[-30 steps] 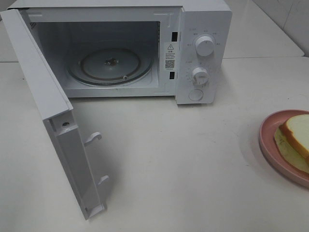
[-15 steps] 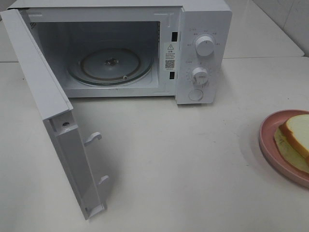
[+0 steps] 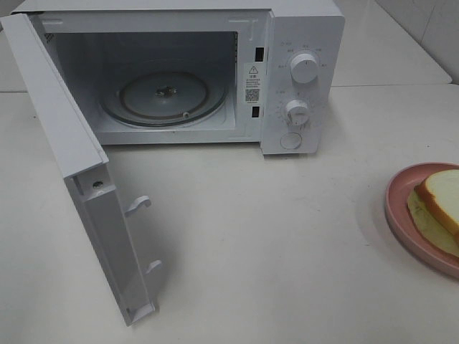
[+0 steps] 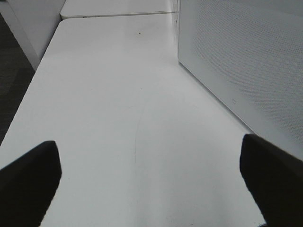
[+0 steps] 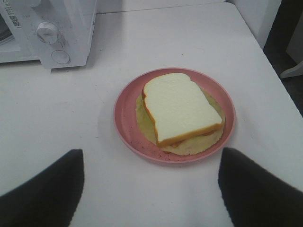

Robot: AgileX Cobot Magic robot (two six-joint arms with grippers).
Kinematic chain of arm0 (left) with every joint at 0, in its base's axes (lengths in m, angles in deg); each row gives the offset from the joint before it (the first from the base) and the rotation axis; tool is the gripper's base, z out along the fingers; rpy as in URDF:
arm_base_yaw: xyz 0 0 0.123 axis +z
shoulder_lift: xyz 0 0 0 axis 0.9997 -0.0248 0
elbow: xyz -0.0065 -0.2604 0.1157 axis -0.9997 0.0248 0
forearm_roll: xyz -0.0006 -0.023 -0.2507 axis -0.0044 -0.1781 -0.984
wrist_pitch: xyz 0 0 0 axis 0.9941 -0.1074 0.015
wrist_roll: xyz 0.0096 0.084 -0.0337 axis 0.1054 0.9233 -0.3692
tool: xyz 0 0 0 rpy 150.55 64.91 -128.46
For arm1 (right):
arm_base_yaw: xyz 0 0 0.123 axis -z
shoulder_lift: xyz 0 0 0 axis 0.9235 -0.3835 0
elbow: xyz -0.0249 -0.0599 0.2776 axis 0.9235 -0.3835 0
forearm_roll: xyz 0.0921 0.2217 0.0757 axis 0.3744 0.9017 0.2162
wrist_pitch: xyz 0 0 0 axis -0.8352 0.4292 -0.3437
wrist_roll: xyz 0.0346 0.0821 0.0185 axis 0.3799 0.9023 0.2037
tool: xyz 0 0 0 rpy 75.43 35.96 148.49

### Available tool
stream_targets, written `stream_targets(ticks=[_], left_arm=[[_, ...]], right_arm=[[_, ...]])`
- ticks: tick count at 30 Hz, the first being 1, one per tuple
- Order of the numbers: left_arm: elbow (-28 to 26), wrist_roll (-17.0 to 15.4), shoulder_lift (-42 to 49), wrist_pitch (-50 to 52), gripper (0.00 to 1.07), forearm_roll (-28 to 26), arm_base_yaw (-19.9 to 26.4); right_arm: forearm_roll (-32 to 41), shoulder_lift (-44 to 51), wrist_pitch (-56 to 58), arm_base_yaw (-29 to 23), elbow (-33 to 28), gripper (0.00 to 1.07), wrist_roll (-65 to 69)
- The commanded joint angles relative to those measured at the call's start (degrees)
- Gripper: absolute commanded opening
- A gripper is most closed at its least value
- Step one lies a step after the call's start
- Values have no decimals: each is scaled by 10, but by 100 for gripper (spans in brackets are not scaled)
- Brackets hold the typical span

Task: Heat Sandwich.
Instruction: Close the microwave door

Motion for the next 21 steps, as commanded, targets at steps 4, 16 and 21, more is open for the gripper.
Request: stream_targets(ticks=[4, 16, 21], left_arm=[[2, -6, 11, 6, 97, -3, 3], [-20, -7, -45, 62, 84, -5, 3], [-20, -7, -96, 96, 66, -5, 3]], right_arm=[[0, 17, -5, 5, -1, 75, -4], [0, 17, -5, 5, -1, 75, -3], [0, 17, -5, 5, -1, 75, -3]])
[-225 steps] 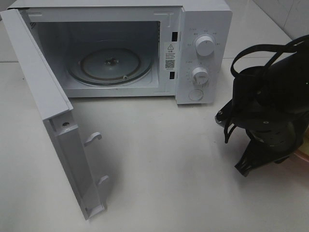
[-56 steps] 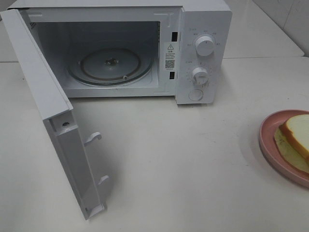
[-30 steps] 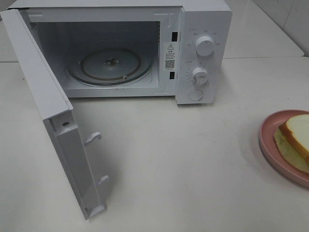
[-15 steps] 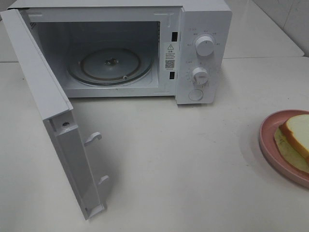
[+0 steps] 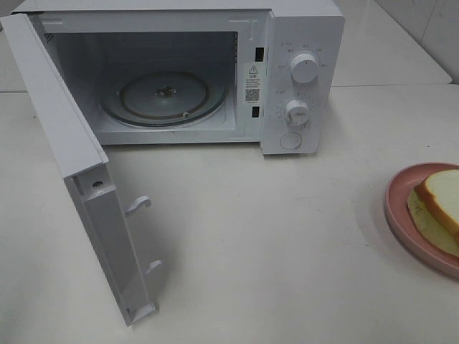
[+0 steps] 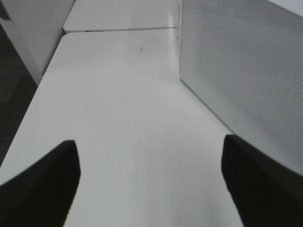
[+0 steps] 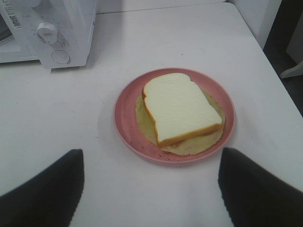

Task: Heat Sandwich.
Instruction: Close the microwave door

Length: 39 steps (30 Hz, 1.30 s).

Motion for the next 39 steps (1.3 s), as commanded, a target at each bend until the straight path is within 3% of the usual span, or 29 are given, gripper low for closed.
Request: stream_targets(ticks=[1, 3, 7, 8, 9, 11, 17, 27, 32, 39], left_arm=[[-3, -5, -36, 37, 62, -4, 3], [-3, -5, -47, 44, 57, -4, 3], [3, -5, -104, 97, 29, -3, 3], [3, -5, -104, 97, 29, -3, 3], [11, -5, -127, 129, 13, -3, 3], [26, -5, -146, 168, 0, -4, 3], [69, -3, -186, 277, 0, -4, 3], [184, -3, -305, 593, 0, -4, 3], [204, -3, -352, 699, 0, 2, 3], [206, -30, -448, 806, 0, 84, 3]], right_arm=[[0, 17, -5, 5, -1, 75, -3], [0, 17, -5, 5, -1, 75, -3], [0, 17, -5, 5, -1, 75, -3], [0, 17, -5, 5, -1, 75, -3], [0, 17, -5, 5, -1, 75, -3], [0, 17, -5, 5, -1, 75, -3], [0, 17, -5, 5, -1, 75, -3], [0, 17, -5, 5, -1, 75, -3], [0, 17, -5, 5, -1, 75, -3], [0, 17, -5, 5, -1, 75, -3]])
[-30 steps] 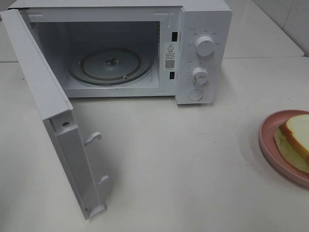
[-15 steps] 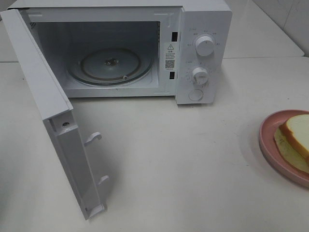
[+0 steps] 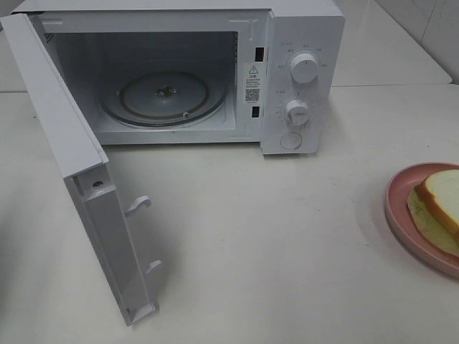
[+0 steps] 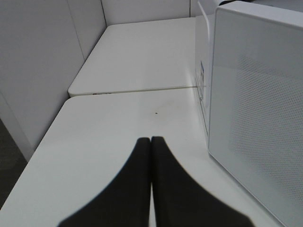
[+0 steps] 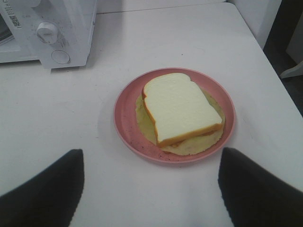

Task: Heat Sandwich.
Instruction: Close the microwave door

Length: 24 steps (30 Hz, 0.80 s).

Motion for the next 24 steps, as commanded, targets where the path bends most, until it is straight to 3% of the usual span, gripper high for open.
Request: stream_targets(ticks=[1, 2, 4, 8, 9, 13, 16, 20, 24], left_arm=[[-1, -37, -45, 57, 0, 58, 3], [-7, -68, -70, 76, 0, 95, 3], [-11, -80, -84, 86, 0, 113, 3], [-33, -141, -139, 142, 0, 221, 3], [-33, -141, -139, 142, 0, 221, 3], [-38, -191, -198, 209, 0, 302, 2], [-45, -196, -217, 221, 0, 319, -3], [-65, -195, -249, 225, 0, 327, -42], [-77, -191, -277, 225, 0, 293, -88]], right_arm=[[0, 17, -5, 5, -1, 75, -3], [0, 17, -5, 5, -1, 75, -3], [0, 17, -5, 5, -1, 75, -3], [0, 17, -5, 5, -1, 75, -3], [0, 17, -5, 5, -1, 75, -3], [0, 17, -5, 5, -1, 75, -3], [0, 17, -5, 5, -1, 75, -3], [0, 17, -5, 5, -1, 75, -3], [0, 17, -5, 5, -1, 75, -3]])
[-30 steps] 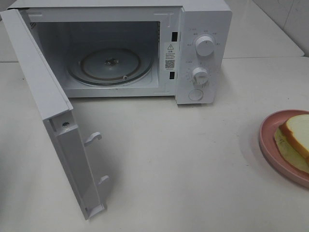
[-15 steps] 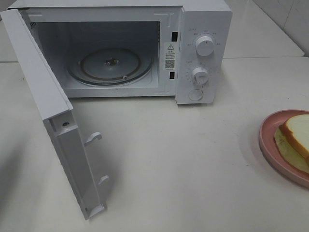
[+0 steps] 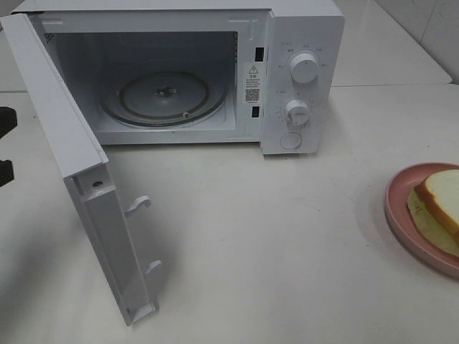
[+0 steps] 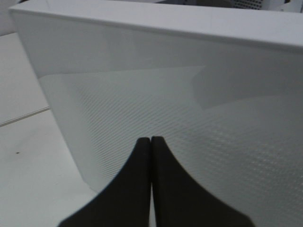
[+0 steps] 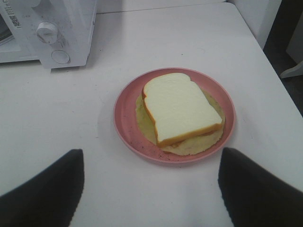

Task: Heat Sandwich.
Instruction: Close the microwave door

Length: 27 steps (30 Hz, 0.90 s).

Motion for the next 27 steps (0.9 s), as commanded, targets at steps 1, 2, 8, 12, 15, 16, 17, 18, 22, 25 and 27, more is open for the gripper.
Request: stream_targets(ticks=[1, 2, 8, 12, 15, 16, 17, 18, 22, 25, 27], left_arm=[[-11, 2, -20, 14, 0, -41, -39], [-13, 25, -32, 14, 0, -74, -64], [-22, 85, -57, 20, 0, -156, -119], [-34, 118, -78, 31, 0, -234, -169], [-49, 134, -93, 30, 0, -269, -197], [-55, 144, -99, 30, 0, -283, -207], [-60, 150, -104, 30, 0, -296, -218], [-60, 150, -104, 30, 0, -296, -218], [-90, 187, -140, 31, 0, -367, -263], [-111, 202, -159, 31, 0, -403, -286], [-126, 211, -173, 31, 0, -432, -301]], right_arm=[[0, 17, -5, 5, -1, 75, -3], [0, 17, -5, 5, -1, 75, -3], [0, 17, -5, 5, -1, 75, -3], [0, 17, -5, 5, -1, 75, -3], [0, 17, -5, 5, -1, 75, -3], [0, 17, -5, 5, -1, 75, -3], [0, 17, -5, 5, -1, 75, -3], [0, 17, -5, 5, -1, 75, -3], [0, 17, -5, 5, -1, 75, -3], [0, 17, -5, 5, -1, 75, -3], [0, 17, -5, 5, -1, 75, -3]])
